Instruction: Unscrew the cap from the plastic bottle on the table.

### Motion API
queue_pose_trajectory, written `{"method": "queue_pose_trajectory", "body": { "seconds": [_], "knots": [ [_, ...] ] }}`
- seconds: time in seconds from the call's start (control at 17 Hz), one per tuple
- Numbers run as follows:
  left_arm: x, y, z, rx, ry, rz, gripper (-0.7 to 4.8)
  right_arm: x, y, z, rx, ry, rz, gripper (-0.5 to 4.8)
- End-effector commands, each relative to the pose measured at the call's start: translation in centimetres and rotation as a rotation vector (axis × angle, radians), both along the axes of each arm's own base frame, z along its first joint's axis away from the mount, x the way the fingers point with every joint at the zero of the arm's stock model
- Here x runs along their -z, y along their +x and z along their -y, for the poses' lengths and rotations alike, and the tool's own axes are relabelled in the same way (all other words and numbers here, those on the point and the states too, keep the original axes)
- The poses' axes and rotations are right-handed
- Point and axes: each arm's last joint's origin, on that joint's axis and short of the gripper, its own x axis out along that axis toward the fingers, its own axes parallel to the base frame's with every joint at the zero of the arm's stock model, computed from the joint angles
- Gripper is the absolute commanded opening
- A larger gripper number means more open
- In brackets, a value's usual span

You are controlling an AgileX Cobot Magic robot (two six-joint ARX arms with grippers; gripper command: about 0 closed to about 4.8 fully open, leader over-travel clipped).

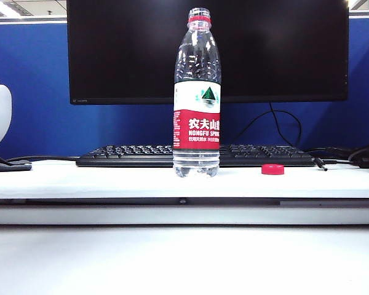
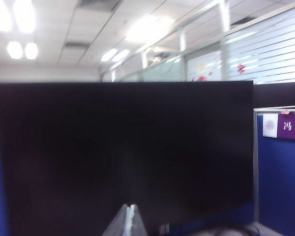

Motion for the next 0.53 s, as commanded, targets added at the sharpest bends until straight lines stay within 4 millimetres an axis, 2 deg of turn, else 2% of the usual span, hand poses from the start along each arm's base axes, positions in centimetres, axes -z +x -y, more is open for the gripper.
{"method": "queue_pose_trajectory", "body": {
  "seconds": [0.06,0.12,0.18,0.24,0.35,0.53],
  "knots": [
    [2.0,-3.6,-2.3,-0.004,-0.096,-0.119,-0.06,0.6,-2.0,0.8,-0.074,-0.019,-0.033,-0.05],
    [2.6,-5.3,-3.4,-0.012,-0.145,-0.129,-0.06,0.8,-2.9,1.2,-0.088,-0.019,-0.032,-0.05],
    [4.1,-8.2,-5.3,-0.083,-0.171,-0.143,-0.06,1.3,-4.6,2.0,-0.107,-0.021,-0.031,-0.05],
    [5.0,-9.3,-6.0,-0.099,-0.187,-0.166,-0.06,1.6,-5.3,2.4,-0.105,-0.021,-0.033,-0.05],
    [6.0,-9.3,-6.0,-0.114,-0.134,-0.293,-0.06,2.2,-6.9,3.2,-0.109,-0.018,-0.026,-0.05],
    [7.8,-8.3,-5.3,-0.075,-0.104,-0.390,-0.06,3.1,-8.3,4.0,-0.080,-0.019,-0.031,-0.05]
  ]
}}
